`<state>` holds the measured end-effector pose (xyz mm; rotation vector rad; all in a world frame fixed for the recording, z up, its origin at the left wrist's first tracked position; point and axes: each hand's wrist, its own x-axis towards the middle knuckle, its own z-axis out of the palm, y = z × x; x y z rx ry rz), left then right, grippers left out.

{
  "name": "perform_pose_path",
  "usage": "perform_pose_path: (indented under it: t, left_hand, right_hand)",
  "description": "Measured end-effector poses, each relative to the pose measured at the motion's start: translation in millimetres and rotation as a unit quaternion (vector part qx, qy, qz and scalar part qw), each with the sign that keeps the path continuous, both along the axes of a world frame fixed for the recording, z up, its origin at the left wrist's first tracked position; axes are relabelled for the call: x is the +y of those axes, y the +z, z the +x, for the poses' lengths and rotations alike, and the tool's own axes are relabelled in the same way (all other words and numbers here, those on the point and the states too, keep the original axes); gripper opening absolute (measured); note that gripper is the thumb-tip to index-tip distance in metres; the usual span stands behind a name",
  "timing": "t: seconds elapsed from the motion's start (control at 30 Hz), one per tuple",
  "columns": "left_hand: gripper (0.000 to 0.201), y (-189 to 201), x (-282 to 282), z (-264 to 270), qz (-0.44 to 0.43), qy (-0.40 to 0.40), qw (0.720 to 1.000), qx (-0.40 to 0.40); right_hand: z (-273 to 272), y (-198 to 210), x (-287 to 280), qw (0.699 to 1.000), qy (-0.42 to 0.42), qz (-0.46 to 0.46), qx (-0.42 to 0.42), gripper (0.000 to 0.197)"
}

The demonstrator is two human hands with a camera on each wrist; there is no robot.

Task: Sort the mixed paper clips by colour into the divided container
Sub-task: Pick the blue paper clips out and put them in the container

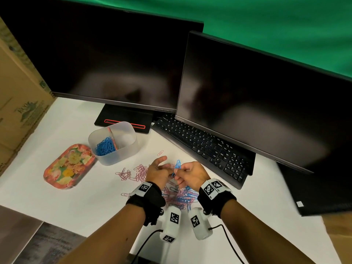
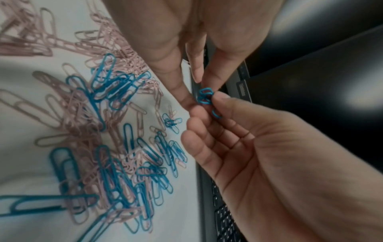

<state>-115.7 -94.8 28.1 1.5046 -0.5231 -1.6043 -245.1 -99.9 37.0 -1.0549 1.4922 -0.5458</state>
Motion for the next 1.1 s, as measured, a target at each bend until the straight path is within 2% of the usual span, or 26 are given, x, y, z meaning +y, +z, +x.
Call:
perform_pose_path:
  t: [0.07, 0.13, 0.23, 0.3, 0.37, 0.43, 0.5, 0.53, 0.57, 0.63, 0.73, 0.8, 0.87, 0.9, 0.97, 1.03, 1.1]
  left_hand:
    - [0.052, -3, -1, 0, 0.007, 0.001, 1.0, 0.01]
    - [0.041, -1, -1, -1, 0.018, -0.017, 1.0, 0.008]
    - [0.024, 6, -1, -8, 0.045, -0.016, 0.998, 0.046]
    - [0.023, 6, 2, -11, 0.063, -0.017, 0.996, 0.058]
    - [0.03, -1, 4, -8, 0.065, -0.03, 0.997, 0.015]
    - [0.029, -6, 5, 2, 0.073, 0.0, 0.997, 0.003]
    - [0.034, -10, 4, 14, 0.093, 0.043, 0.994, 0.043]
    - [0.037, -11, 3, 22, 0.109, 0.062, 0.99, 0.063]
    - [0.039, -13, 2, 29, 0.124, 0.068, 0.987, 0.074]
    - [0.042, -17, 2, 42, 0.151, 0.066, 0.983, 0.085]
    - [0.038, -15, 8, 55, 0.15, 0.03, 0.987, 0.055]
    - [0.035, -13, 9, 63, 0.146, -0.001, 0.989, -0.006]
    - [0.031, -14, 9, 70, 0.117, -0.039, 0.987, -0.102]
    - [0.03, -17, 8, 73, 0.089, -0.068, 0.979, -0.173]
    - [0.022, -22, 11, 77, 0.021, -0.158, 0.934, -0.32]
    - [0.009, -25, 13, 75, -0.054, -0.27, 0.863, -0.423]
    - [0.026, -27, 9, 72, -0.116, -0.375, 0.782, -0.485]
  right_hand:
    - [1, 3, 1, 1.0, 0.001, -0.009, 0.009, 0.022]
    - [4, 7, 4, 0.999, 0.015, -0.02, 0.045, 0.022]
    - [12, 12, 7, 0.968, 0.11, -0.074, 0.215, 0.019]
    - [21, 16, 9, 0.943, 0.169, -0.086, 0.273, 0.011]
    - [26, 18, 10, 0.935, 0.213, -0.08, 0.273, 0.012]
    - [21, 20, 5, 0.95, 0.216, -0.054, 0.217, 0.016]
    - [8, 17, -9, 0.975, 0.145, -0.027, 0.168, 0.013]
    - [2, 12, -20, 0.975, 0.107, -0.032, 0.189, 0.016]
    - [-4, 5, -31, 0.966, 0.087, -0.05, 0.238, 0.021]
    - [-10, -6, -48, 0.933, 0.113, -0.066, 0.335, 0.026]
    - [-9, -15, -61, 0.879, 0.251, -0.063, 0.399, 0.038]
    - [-8, -18, -64, 0.838, 0.325, -0.079, 0.431, 0.038]
    - [-6, -20, -65, 0.815, 0.349, -0.111, 0.449, 0.026]
    - [-7, -21, -65, 0.808, 0.35, -0.125, 0.457, 0.021]
    - [-7, -22, -63, 0.799, 0.359, -0.122, 0.466, 0.018]
    - [-8, -22, -58, 0.801, 0.361, -0.108, 0.465, 0.019]
    - [-11, -22, -51, 0.807, 0.35, -0.101, 0.464, 0.021]
